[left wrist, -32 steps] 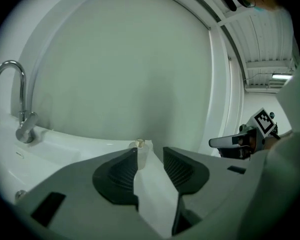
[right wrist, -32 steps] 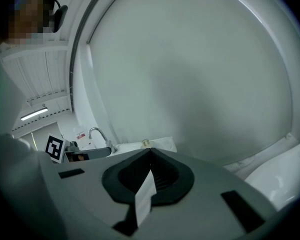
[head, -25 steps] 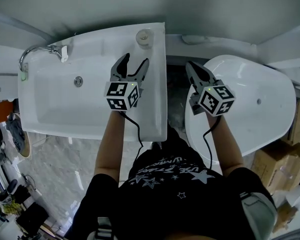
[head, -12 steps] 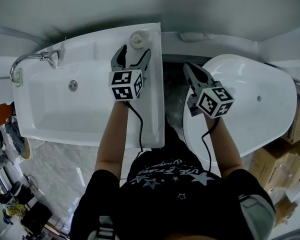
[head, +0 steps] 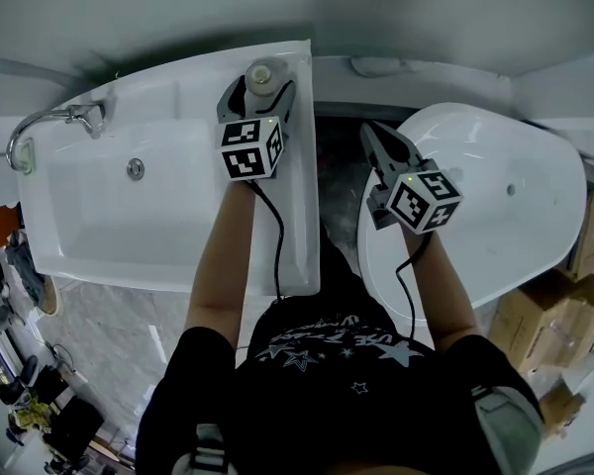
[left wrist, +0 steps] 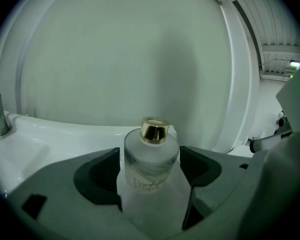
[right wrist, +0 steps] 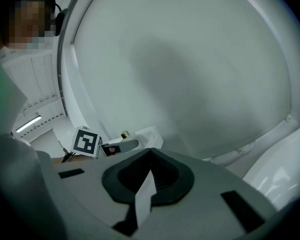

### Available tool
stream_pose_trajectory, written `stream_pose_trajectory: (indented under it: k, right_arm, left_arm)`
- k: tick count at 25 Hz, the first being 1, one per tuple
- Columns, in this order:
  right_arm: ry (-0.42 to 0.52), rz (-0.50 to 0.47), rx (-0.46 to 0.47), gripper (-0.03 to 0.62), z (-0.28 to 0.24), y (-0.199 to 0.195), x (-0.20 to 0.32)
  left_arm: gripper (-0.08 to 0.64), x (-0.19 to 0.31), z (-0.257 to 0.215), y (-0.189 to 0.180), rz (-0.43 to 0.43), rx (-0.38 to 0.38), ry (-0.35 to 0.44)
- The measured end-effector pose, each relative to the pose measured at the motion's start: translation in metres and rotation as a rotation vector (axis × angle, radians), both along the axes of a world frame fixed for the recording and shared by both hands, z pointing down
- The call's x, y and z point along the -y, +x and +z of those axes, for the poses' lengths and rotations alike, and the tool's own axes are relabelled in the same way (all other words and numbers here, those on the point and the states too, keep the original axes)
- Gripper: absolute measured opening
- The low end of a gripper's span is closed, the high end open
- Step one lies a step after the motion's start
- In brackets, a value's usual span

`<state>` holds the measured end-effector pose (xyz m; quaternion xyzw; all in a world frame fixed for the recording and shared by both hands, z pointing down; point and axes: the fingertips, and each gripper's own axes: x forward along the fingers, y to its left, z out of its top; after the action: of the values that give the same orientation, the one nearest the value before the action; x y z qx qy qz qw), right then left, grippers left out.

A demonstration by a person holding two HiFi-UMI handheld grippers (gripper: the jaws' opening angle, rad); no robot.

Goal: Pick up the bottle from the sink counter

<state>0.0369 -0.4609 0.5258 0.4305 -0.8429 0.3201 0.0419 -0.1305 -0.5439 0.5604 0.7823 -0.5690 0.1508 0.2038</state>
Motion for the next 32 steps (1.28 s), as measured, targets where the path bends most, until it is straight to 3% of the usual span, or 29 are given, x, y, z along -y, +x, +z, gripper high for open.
stream_pose_trajectory:
  k: [15, 23, 32]
  right_arm:
    - [-0.01, 0.01, -0.002, 0.006, 0.005, 0.006, -0.003]
    - [-0.007, 0.006, 0.005, 0.006, 0.003, 0.002, -0.004]
    - [0.02, 0.003, 0.005, 0.006, -0.009, -0.001, -0.008]
  left_arm:
    - [0.354, 0.013, 0.018, 0.001, -0.001, 0.091, -0.057]
    - [0.344, 0.012, 0.018, 0.002, 0.061, 0.099, -0.068]
    - [0.342, -0.01, 0.009, -0.008, 0.053, 0.058, -0.064]
